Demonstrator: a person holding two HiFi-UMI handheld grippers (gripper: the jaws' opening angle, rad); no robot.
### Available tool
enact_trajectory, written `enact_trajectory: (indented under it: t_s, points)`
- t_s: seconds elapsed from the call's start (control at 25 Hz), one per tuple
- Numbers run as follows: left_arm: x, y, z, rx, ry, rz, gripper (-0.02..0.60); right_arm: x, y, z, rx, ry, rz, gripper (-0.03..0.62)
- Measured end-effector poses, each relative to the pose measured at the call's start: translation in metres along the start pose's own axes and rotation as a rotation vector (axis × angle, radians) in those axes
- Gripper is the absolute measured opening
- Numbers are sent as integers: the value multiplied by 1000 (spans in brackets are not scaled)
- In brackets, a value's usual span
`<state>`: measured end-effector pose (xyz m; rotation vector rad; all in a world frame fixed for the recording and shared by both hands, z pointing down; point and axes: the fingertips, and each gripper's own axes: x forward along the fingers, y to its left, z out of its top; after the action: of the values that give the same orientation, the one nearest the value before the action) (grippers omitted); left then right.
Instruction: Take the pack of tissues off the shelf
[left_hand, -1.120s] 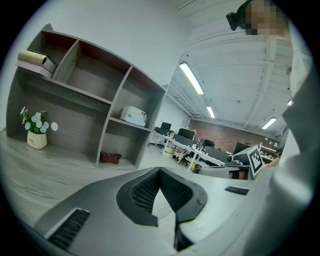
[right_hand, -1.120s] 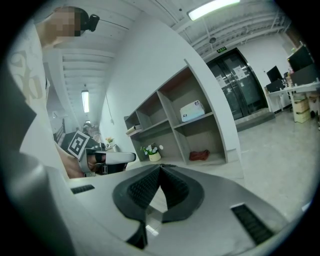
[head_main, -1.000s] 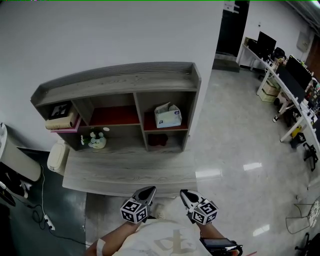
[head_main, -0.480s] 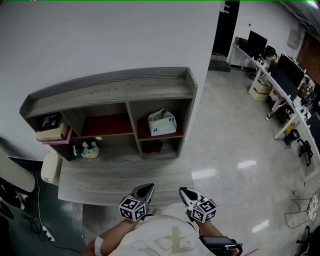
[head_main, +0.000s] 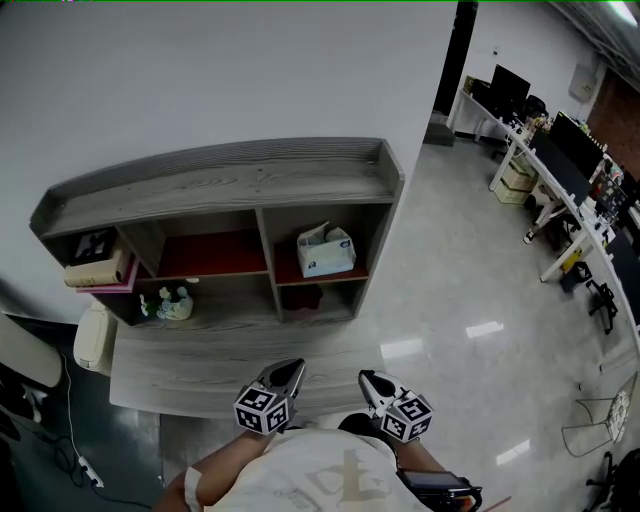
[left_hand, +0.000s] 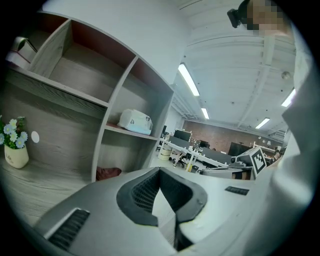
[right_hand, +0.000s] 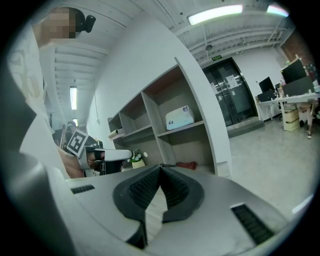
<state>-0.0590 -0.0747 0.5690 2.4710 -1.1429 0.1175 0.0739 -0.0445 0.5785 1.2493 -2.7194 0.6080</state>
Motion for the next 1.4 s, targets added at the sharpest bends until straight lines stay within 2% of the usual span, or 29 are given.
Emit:
enact_trajectory:
  t_s: [0.4,1.4]
  points:
    - [8,16,17,28,-17,29,12,17,-6,2,3,-2,11,5]
    - [64,55,95,50,-109,200,14,70,-56,31,-7,40,138,5]
